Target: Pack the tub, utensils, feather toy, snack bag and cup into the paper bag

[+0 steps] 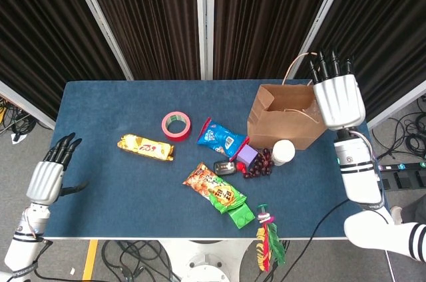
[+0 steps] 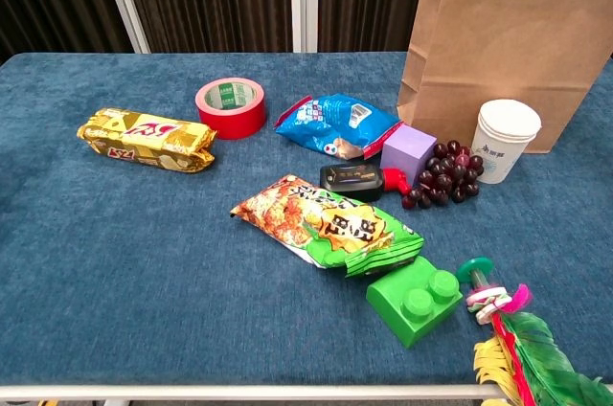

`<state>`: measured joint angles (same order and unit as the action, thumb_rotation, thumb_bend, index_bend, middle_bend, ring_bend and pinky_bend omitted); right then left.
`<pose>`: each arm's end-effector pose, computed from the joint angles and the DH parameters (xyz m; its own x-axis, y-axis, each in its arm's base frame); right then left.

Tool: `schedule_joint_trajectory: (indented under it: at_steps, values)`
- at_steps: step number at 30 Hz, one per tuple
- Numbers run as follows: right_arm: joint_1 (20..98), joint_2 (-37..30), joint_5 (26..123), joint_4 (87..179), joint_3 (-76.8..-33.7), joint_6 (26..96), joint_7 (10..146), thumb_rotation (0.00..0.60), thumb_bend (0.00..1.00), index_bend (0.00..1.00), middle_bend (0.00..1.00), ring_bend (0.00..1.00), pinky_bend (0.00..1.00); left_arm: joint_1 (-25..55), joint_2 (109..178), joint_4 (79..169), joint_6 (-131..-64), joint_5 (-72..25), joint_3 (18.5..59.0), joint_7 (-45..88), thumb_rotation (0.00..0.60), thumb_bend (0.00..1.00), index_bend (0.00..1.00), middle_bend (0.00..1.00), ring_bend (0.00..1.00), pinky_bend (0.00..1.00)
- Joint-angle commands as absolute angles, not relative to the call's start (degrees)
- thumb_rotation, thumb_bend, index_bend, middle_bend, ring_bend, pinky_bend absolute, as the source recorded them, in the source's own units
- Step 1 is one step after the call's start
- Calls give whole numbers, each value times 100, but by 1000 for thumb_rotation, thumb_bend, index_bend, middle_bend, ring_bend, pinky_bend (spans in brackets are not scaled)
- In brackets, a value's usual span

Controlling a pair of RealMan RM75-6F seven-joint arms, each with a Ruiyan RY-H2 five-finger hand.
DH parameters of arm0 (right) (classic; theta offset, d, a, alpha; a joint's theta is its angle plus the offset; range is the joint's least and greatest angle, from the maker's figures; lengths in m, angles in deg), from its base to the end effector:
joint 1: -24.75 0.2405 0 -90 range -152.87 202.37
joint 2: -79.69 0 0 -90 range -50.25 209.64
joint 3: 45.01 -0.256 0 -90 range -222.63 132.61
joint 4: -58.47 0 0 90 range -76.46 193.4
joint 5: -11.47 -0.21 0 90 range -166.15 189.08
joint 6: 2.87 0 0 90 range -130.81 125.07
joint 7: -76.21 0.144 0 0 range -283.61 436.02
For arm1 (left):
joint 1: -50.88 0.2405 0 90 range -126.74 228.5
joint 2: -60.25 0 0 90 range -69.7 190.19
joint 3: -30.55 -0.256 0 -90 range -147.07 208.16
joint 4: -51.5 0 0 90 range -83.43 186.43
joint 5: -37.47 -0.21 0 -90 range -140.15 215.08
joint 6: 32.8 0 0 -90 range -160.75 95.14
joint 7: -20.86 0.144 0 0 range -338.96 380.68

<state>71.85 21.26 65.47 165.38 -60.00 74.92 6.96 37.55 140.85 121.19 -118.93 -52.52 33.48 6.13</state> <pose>-0.1021 -0.3680 0.1953 0.9084 0.3162 0.2736 -0.2991 0.0343 0.9536 -0.3150 0.2329 0.0990 0.2541 -0.0454 0.9661 0.9450 -0.2010 -0.2580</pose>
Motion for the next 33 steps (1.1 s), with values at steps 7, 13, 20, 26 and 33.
schedule_joint_trajectory:
  at_steps: [7, 13, 20, 26, 33]
  values:
    - [6850, 2507, 7445, 17643, -6433, 7938, 2356, 600, 0, 0, 86, 13, 241, 3729, 14084, 12182, -11879, -5272, 3352, 698, 600, 85, 114, 88, 35, 197]
    - [6514, 2662, 8142, 18241, -6131, 7673, 3439, 600, 0, 0, 135, 62, 264, 3717, 14055, 12245, -11864, -5264, 3361, 767, 600, 84, 114, 87, 35, 197]
    - [6080, 2968, 9150, 18434, -5506, 7082, 4909, 600, 0, 61, 162, 117, 296, 3713, 14039, 12272, -11845, -5227, 3382, 778, 600, 84, 114, 88, 35, 197]
    - [5892, 3212, 9750, 17961, -4788, 6176, 5701, 600, 0, 148, 239, 159, 327, 3742, 14069, 12229, -11845, -5228, 3345, 754, 600, 85, 114, 88, 35, 197]
    - [5735, 2989, 10018, 17201, -4321, 5607, 5755, 600, 0, 283, 302, 192, 346, 3760, 14087, 12165, -11868, -5237, 3336, 734, 600, 85, 114, 88, 35, 197]
